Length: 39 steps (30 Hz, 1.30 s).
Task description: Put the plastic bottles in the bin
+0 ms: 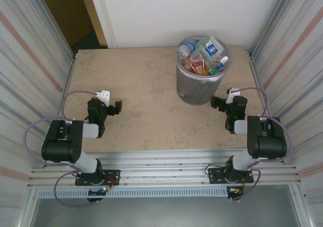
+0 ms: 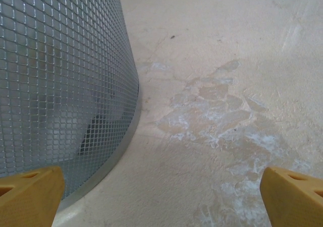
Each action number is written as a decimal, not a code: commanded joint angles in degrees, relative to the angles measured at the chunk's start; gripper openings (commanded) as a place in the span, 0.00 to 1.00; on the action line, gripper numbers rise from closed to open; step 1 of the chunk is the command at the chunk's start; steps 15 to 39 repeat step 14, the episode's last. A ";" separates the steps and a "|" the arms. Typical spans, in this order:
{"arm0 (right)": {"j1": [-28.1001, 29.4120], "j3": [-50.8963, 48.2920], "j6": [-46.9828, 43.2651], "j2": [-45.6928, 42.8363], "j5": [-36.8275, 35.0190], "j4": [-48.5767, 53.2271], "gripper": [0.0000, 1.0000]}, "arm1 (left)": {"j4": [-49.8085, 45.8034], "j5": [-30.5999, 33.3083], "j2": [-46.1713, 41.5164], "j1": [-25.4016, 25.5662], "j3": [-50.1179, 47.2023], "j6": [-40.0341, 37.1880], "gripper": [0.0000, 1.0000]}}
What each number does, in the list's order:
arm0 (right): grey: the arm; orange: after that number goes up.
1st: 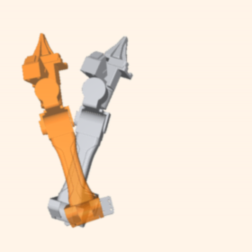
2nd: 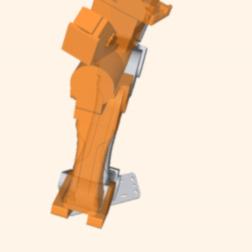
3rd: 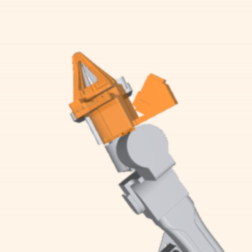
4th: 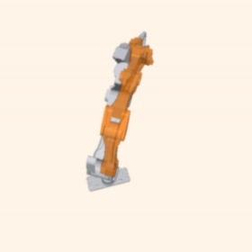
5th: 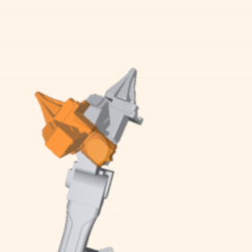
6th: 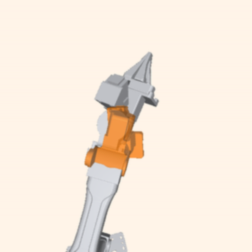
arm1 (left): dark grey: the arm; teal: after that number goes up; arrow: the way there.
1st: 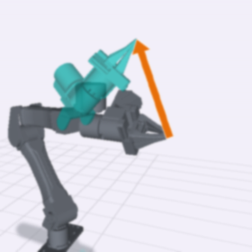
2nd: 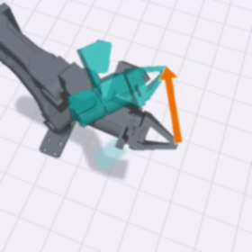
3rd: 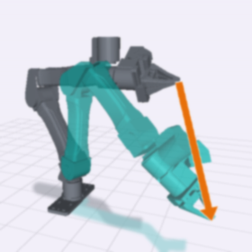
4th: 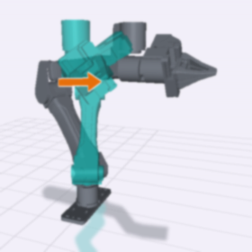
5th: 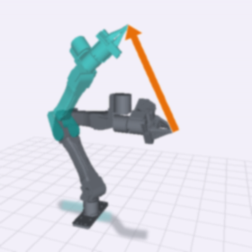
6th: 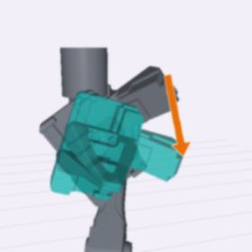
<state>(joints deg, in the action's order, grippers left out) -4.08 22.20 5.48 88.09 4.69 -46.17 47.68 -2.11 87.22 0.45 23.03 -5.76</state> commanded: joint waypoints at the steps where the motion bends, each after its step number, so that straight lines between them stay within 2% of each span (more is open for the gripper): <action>1: 0.37 1.18 -0.62 0.19 -0.82 0.36 0.98 | -2.22 -2.41 -0.12 -0.49 0.81 2.11 0.99; 39: 0.35 1.19 -0.63 0.15 -0.83 0.31 0.98 | -2.71 -2.30 -0.63 -0.36 0.70 2.07 0.99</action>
